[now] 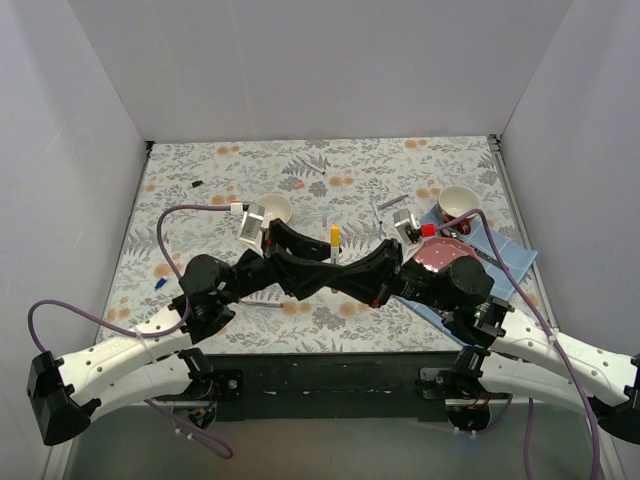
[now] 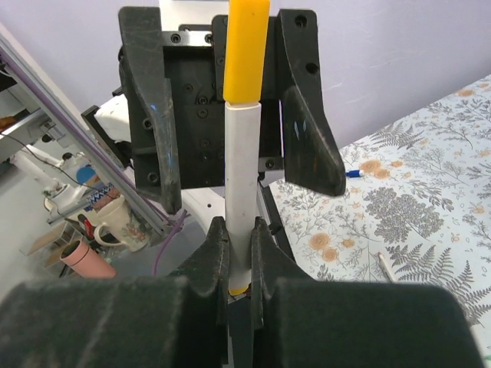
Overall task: Insert the pens into the pen caps
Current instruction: Push the cap all the way onto the barrel until it clicks
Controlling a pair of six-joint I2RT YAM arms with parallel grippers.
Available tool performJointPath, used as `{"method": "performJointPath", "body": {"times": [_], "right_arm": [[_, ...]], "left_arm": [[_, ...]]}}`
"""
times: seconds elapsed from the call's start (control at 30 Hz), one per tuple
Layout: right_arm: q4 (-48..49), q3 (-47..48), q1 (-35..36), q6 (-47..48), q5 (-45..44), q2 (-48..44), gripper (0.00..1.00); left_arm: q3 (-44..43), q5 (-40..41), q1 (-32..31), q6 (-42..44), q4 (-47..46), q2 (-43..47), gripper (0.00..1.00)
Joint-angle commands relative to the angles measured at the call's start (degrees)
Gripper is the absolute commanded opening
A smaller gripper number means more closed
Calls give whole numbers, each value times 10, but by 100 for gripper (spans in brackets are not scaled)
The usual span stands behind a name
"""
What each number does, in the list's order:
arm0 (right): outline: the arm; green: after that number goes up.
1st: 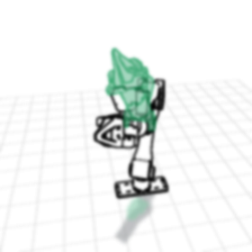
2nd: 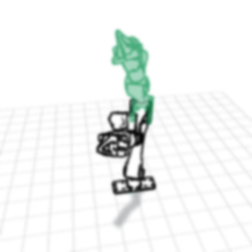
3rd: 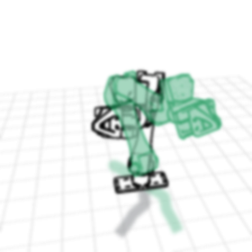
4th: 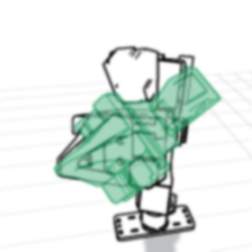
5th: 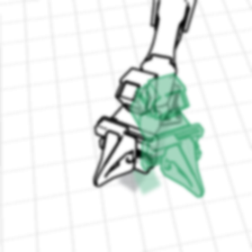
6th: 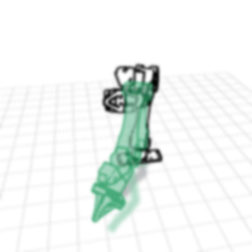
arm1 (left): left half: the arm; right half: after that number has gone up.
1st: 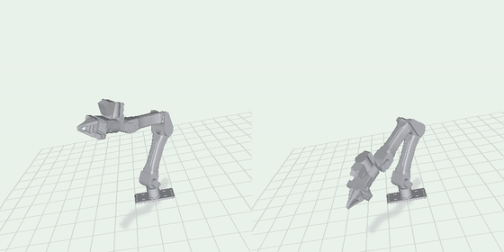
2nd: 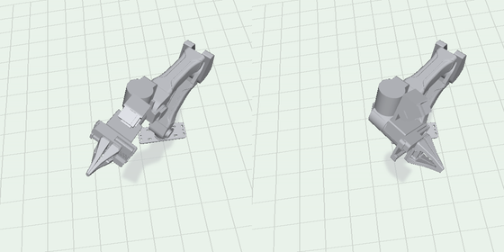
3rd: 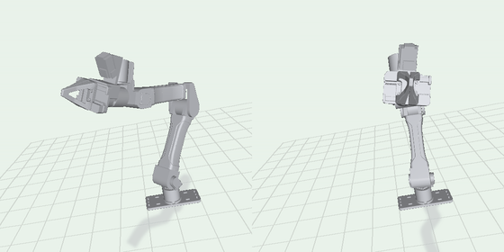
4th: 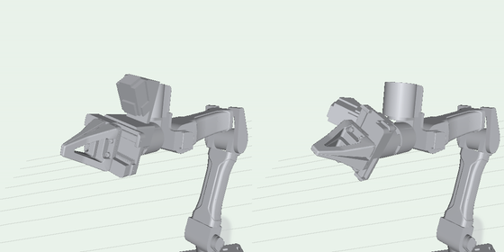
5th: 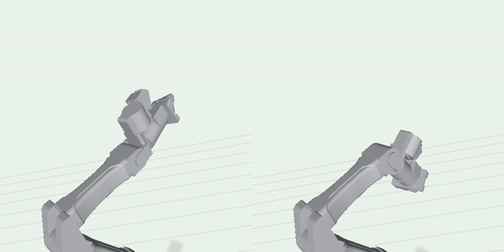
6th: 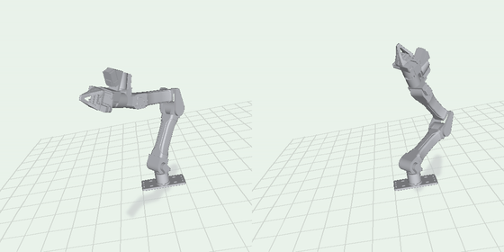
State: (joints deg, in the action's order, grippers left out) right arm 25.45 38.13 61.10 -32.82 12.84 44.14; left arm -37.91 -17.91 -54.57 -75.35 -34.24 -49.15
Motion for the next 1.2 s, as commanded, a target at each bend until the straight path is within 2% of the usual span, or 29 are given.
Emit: {"method": "performJointPath", "body": {"times": [0.0,0.13,0.27,0.8,1.0,1.1,1.13,1.17], "right_arm": [[0,-5,-1,8,6,-20,1],[-11,-8,-1,13,19,-25,1],[-11,-9,-1,15,39,-13,1],[-1,-22,-2,13,57,-22,1],[-1,-24,-2,12,57,-24,1],[-2,-24,-1,13,58,-27,1],[-2,-24,-1,13,58,-28,1],[-2,-24,-1,13,58,-31,1]], "left_arm": [[-43,27,-1,60,105,41,62],[-99,40,-1,101,181,41,67],[-156,35,-1,135,230,22,66],[-218,82,-1,146,322,-5,62],[-214,50,-1,136,308,-7,54],[-210,34,0,130,300,-10,46],[-209,31,-1,128,298,-10,43],[-207,25,-1,124,295,-10,35]]}}
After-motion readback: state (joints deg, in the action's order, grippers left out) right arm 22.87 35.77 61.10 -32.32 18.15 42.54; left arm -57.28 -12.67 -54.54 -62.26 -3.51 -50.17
